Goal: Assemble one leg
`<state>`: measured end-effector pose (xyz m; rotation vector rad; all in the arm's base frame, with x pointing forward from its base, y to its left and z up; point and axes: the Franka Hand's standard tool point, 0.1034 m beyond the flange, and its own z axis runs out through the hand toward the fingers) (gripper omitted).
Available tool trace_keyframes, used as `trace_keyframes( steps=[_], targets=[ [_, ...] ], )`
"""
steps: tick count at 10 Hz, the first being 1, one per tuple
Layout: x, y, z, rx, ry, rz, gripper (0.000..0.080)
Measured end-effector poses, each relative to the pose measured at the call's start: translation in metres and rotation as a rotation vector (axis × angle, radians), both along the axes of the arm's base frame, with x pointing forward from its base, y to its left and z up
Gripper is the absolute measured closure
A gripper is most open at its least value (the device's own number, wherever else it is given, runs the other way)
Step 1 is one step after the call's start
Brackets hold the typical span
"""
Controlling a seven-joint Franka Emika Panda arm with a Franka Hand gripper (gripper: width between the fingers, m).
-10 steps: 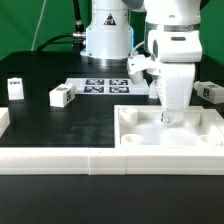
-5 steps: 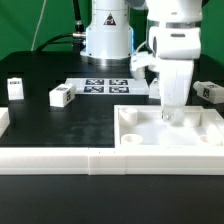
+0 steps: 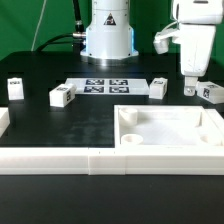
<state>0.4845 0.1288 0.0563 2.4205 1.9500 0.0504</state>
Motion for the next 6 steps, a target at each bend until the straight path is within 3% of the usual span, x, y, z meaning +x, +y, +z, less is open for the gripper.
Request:
trace_keyframes(
  steps=[4, 6],
  targets=[
    [-0.0004, -0.0023, -0.0018, 0.010, 0.004, -0.195, 0.0150],
    [-0.0065, 0.0055, -0.0006, 0.026, 0.008, -0.478, 0.0150]
  ],
)
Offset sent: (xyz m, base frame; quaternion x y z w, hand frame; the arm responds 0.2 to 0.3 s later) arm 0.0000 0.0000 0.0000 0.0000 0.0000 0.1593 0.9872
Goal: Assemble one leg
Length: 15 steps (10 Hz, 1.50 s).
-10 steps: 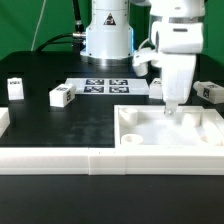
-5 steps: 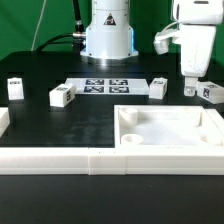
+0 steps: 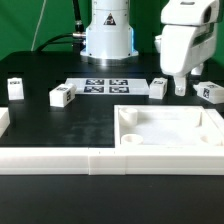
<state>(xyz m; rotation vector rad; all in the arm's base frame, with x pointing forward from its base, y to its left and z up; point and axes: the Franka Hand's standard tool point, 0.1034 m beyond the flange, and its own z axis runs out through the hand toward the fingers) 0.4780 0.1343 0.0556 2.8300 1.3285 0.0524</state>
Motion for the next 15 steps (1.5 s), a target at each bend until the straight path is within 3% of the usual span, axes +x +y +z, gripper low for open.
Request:
trace_keyframes(
  steps=[2, 5, 7, 10, 11, 12, 13, 15],
  targets=[
    [-0.010, 0.012, -0.002, 0.020, 0.006, -0.224, 0.0150],
    [-0.030, 0.044, -0.006, 0.037, 0.025, -0.462, 0.0150],
    [-0.044, 0.068, -0.007, 0.038, 0.031, -0.438, 0.0150],
    [-0.049, 0.072, -0.008, 0.025, 0.044, -0.421, 0.0150],
    [-0.054, 0.068, -0.010, -0.009, 0.079, -0.420, 0.0150],
    [-0.054, 0.062, -0.011, -0.080, 0.157, -0.424, 0.0150],
    [-0.049, 0.060, -0.018, -0.104, 0.194, -0.448, 0.0150],
    [-0.059, 0.064, -0.020, -0.212, 0.314, -0.451, 0.0150]
  ],
)
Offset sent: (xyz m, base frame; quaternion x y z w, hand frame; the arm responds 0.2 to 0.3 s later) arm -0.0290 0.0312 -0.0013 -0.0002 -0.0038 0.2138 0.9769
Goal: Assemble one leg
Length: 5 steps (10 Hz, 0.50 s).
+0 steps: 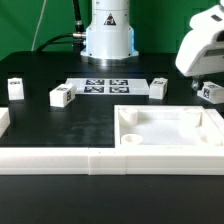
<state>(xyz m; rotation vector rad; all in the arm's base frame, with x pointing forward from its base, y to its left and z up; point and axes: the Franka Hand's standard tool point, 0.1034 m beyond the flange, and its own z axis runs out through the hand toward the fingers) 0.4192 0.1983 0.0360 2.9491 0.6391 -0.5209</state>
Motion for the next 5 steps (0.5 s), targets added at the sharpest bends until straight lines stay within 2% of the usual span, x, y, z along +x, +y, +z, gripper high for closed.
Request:
trace_keyframes(
  steps=[2, 3, 4, 5],
  targets=[
    [-0.004, 0.001, 0.003, -0.099, 0.192, 0.009, 0.0150],
    [-0.005, 0.004, 0.002, -0.130, 0.253, 0.012, 0.0150],
    [-0.013, 0.004, 0.006, -0.199, 0.362, 0.004, 0.0150],
    [-0.014, 0.007, 0.005, -0.238, 0.460, -0.010, 0.0150]
  ],
)
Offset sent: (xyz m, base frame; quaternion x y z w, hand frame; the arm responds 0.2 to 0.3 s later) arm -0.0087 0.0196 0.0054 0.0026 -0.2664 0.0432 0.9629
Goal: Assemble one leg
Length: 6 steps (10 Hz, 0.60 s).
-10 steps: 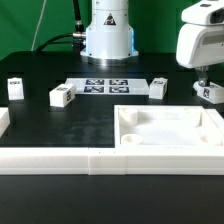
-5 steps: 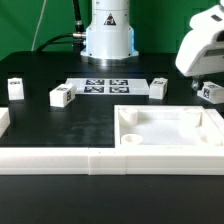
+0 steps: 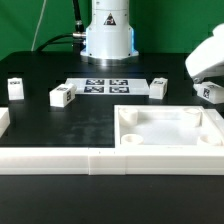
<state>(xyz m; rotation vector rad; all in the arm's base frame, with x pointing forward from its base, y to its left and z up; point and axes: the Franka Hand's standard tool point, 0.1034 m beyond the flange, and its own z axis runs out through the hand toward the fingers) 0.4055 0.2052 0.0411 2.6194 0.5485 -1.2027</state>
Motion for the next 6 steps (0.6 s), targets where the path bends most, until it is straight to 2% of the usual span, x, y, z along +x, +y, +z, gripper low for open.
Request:
trace_keyframes(
  steps=[1, 2, 6],
  targets=[
    [0.002, 0.000, -0.003, -0.048, 0.075, -0.015, 0.0150],
    [0.006, 0.003, -0.010, -0.062, 0.062, -0.047, 0.0150],
    [-0.008, 0.001, -0.025, -0.067, 0.064, -0.059, 0.0150]
  ],
)
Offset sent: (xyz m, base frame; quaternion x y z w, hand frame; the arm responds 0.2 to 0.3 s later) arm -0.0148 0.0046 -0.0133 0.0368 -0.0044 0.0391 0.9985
